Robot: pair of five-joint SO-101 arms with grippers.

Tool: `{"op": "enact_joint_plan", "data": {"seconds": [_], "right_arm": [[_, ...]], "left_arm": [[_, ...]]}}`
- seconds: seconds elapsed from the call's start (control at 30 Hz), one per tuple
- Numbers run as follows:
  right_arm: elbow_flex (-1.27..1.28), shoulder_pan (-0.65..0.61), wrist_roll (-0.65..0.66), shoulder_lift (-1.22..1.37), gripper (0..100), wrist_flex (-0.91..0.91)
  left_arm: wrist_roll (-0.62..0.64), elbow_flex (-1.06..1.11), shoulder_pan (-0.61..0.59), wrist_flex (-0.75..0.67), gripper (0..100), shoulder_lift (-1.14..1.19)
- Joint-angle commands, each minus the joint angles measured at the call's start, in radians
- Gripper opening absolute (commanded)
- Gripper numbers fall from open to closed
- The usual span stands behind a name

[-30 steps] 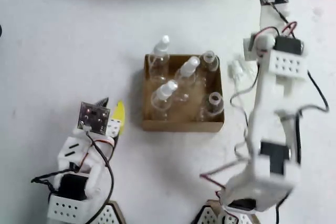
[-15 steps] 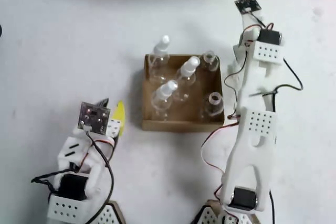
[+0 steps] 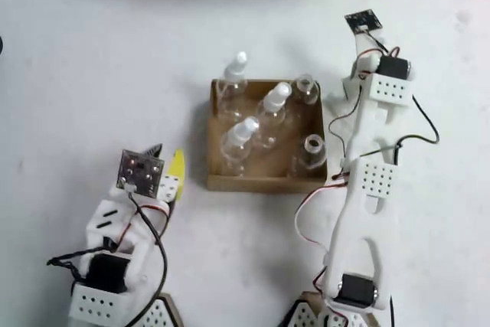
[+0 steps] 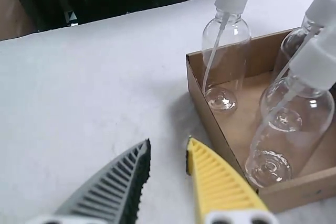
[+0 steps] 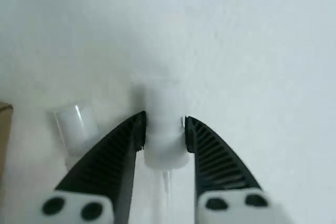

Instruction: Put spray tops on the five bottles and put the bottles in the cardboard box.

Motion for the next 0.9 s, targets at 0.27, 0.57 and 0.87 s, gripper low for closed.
{"op": "enact_joint_plan", "data": {"seconds": [0.27, 0.57, 0.87], "right_arm": [[-0.044, 0.048, 0.000, -0.392, 1.6, 0.202], [-0.008, 0.096, -0.298, -0.829, 1.5, 0.213], [0.651, 0.059, -0.304, -1.451, 1.5, 0.208]], "left_arm": [[-0.012, 0.000, 0.015, 0.008, 10, -0.007], [-0.012, 0.000, 0.015, 0.008, 10, -0.007], [-0.012, 0.000, 0.015, 0.008, 10, -0.007]]}}
